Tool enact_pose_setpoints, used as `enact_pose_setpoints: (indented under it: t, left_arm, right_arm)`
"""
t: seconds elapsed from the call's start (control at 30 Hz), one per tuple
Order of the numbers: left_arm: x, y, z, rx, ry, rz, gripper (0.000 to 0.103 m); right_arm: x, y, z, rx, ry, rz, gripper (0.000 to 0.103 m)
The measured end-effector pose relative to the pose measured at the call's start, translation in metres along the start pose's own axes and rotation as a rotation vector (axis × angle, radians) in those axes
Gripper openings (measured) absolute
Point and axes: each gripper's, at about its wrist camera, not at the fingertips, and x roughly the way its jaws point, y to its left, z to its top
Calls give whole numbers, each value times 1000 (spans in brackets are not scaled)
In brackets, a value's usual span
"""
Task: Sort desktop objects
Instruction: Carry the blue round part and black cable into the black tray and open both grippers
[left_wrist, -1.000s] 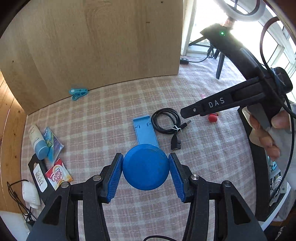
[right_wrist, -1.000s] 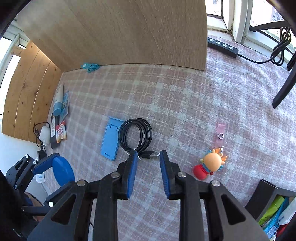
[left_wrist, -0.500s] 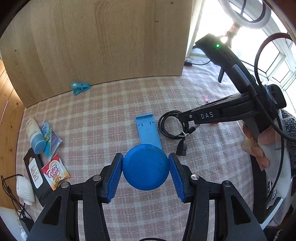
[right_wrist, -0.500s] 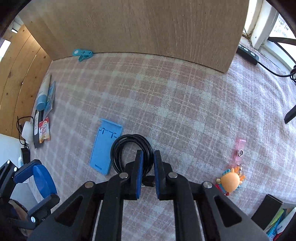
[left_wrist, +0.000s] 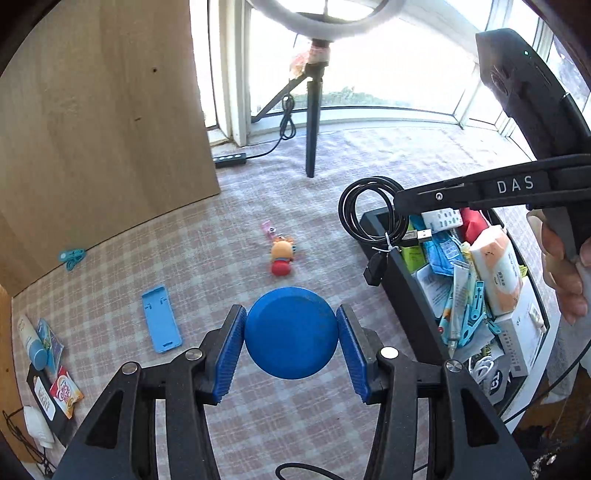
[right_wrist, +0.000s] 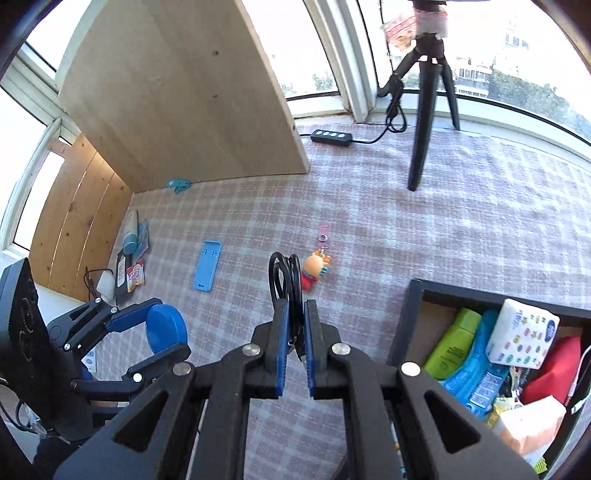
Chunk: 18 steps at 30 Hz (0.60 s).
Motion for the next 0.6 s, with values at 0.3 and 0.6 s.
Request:
enact_pose_setpoints:
  t: [0.3, 0.6]
  left_arm:
    - [13, -133, 17, 203, 14, -178, 48]
    - [25, -216, 9, 345, 55, -249, 48]
  right_arm:
    - [-105, -124, -49, 242, -116, -70, 8]
    - [-138, -193, -80, 384, -156, -105, 8]
